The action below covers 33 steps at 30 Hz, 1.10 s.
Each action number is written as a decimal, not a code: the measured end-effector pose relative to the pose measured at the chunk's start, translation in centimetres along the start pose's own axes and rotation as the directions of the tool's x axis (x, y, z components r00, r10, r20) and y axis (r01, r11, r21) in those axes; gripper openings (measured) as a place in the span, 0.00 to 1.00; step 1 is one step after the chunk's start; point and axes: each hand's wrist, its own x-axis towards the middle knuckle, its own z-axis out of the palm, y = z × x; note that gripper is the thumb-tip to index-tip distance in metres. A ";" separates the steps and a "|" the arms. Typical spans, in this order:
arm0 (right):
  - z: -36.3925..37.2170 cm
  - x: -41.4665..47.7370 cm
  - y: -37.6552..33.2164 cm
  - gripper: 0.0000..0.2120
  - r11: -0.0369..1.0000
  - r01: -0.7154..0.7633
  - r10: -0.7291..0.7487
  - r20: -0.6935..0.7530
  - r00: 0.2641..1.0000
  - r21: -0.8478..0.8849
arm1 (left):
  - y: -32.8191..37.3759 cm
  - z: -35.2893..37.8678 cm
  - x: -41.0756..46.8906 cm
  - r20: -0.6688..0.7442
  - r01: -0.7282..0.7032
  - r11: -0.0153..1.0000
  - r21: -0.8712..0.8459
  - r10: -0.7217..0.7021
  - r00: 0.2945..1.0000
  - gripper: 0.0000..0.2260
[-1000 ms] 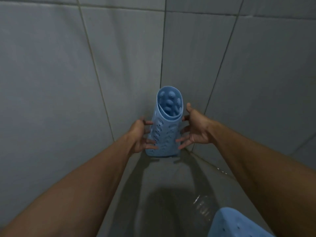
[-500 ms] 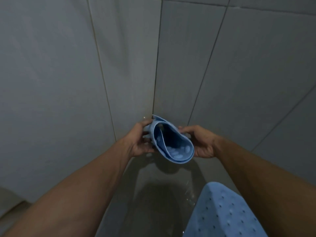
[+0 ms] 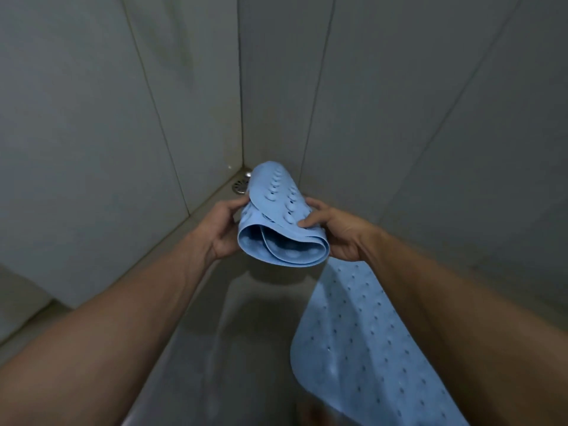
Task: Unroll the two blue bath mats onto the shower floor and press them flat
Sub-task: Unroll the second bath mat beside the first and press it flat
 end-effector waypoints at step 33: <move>-6.7 -27.1 12.7 0.61 0.929 -0.090 0.114 0.046 0.992 -0.359 | -22.7 9.9 -20.6 -0.103 -0.017 0.973 0.231 0.041 0.994 0.22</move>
